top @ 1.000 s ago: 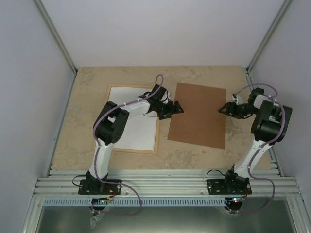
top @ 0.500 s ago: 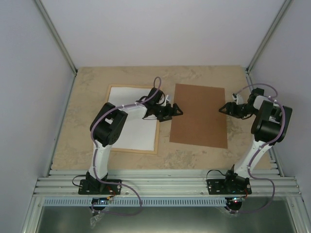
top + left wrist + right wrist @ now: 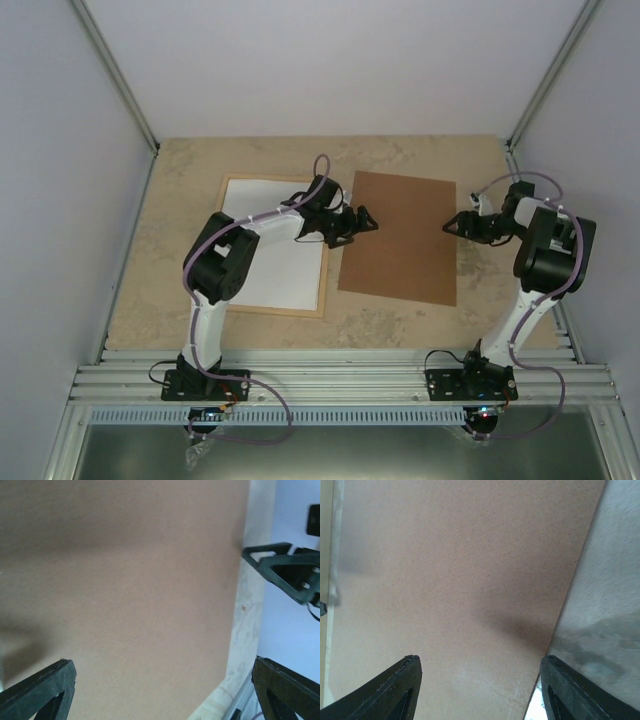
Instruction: Put the photo into the frame
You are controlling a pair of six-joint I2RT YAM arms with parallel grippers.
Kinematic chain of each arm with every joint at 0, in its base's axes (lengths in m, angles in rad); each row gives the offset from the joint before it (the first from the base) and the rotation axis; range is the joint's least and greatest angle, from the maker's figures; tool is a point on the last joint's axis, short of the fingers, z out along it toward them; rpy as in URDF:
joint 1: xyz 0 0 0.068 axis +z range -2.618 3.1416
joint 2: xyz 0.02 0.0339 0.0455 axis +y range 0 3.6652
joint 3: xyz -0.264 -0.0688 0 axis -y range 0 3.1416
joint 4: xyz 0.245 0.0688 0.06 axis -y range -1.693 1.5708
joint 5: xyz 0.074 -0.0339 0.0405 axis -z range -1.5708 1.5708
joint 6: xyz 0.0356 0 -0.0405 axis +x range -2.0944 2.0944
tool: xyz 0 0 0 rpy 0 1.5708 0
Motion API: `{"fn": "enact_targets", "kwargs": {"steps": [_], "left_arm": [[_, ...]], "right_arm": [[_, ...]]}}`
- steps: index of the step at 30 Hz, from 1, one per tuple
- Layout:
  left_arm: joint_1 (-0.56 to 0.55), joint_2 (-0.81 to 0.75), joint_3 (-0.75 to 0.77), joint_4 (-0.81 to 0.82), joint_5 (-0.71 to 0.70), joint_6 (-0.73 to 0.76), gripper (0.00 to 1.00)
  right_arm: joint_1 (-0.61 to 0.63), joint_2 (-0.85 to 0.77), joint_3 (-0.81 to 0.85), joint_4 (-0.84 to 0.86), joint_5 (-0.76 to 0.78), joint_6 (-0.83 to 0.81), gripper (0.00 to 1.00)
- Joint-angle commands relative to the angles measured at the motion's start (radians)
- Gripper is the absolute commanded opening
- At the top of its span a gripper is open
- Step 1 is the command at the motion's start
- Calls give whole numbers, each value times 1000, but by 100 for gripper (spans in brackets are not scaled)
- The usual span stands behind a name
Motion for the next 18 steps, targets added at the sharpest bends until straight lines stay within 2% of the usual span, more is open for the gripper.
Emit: {"fn": "enact_targets", "kwargs": {"steps": [1, 7, 13, 15, 18], "left_arm": [[-4, -23, 6, -157, -133, -49, 98], [-15, 16, 91, -316, -370, -37, 99], [-75, 80, 195, -451, -557, 30, 97], [-90, 101, 204, -457, -551, 38, 97], [-99, 133, 201, -414, -447, 39, 96]], "right_arm": [[15, 68, -85, -120, 137, 35, 67], [15, 65, -102, -102, 186, 45, 70], [15, 71, -102, -99, 200, 53, 69], [18, 75, -106, -97, 192, 53, 69], [28, 83, -115, -92, 179, 53, 69]]}}
